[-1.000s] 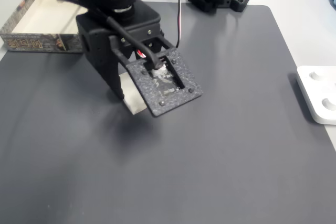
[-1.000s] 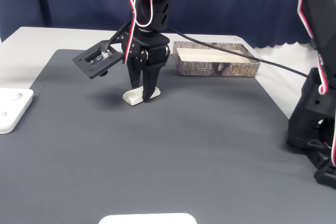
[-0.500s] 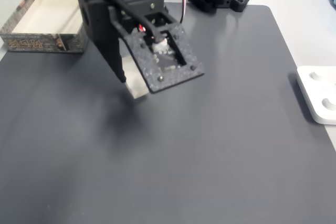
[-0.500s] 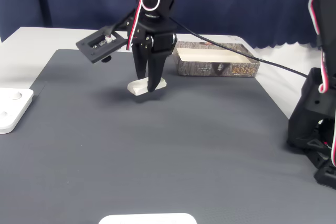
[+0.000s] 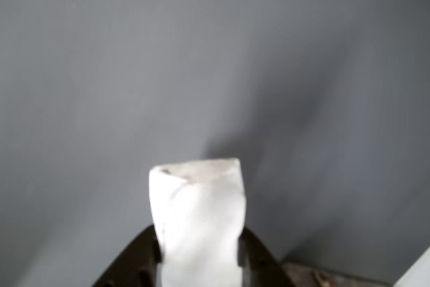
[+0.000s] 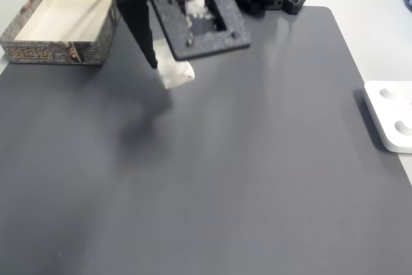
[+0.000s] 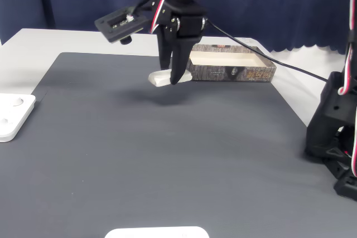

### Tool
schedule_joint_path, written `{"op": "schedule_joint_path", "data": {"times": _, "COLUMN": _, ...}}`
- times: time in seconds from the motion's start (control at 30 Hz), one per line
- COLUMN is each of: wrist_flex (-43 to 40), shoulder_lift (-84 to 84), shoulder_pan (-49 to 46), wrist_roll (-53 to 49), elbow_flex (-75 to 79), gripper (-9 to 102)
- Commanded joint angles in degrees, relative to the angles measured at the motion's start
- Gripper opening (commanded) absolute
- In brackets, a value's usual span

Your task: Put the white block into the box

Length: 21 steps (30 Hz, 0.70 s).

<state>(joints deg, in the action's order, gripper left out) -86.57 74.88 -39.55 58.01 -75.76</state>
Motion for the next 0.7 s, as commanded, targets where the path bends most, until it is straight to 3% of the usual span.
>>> {"op": "schedule_joint_path", "data": {"times": 0.0, "wrist_flex": -0.53, "shoulder_lift": 8.7, "shoulder_pan": -1.76, "wrist_roll": -0.7, "elbow_flex": -1.67, "gripper": -2}}
{"op": "schedule_joint_path", "data": {"times": 0.23, "wrist_flex": -3.08, "shoulder_lift": 17.14, "shoulder_pan": -6.24, "wrist_roll": -0.7, "elbow_flex": -5.45, "gripper": -2}}
{"op": "schedule_joint_path", "data": {"times": 0.43, "wrist_flex": -9.93, "shoulder_lift": 25.49, "shoulder_pan": -16.7, "wrist_roll": -0.26, "elbow_flex": -6.42, "gripper": -2}}
{"op": "schedule_joint_path", "data": {"times": 0.67, "wrist_flex": -10.28, "shoulder_lift": 25.05, "shoulder_pan": -27.42, "wrist_roll": 6.59, "elbow_flex": -4.66, "gripper": -2}}
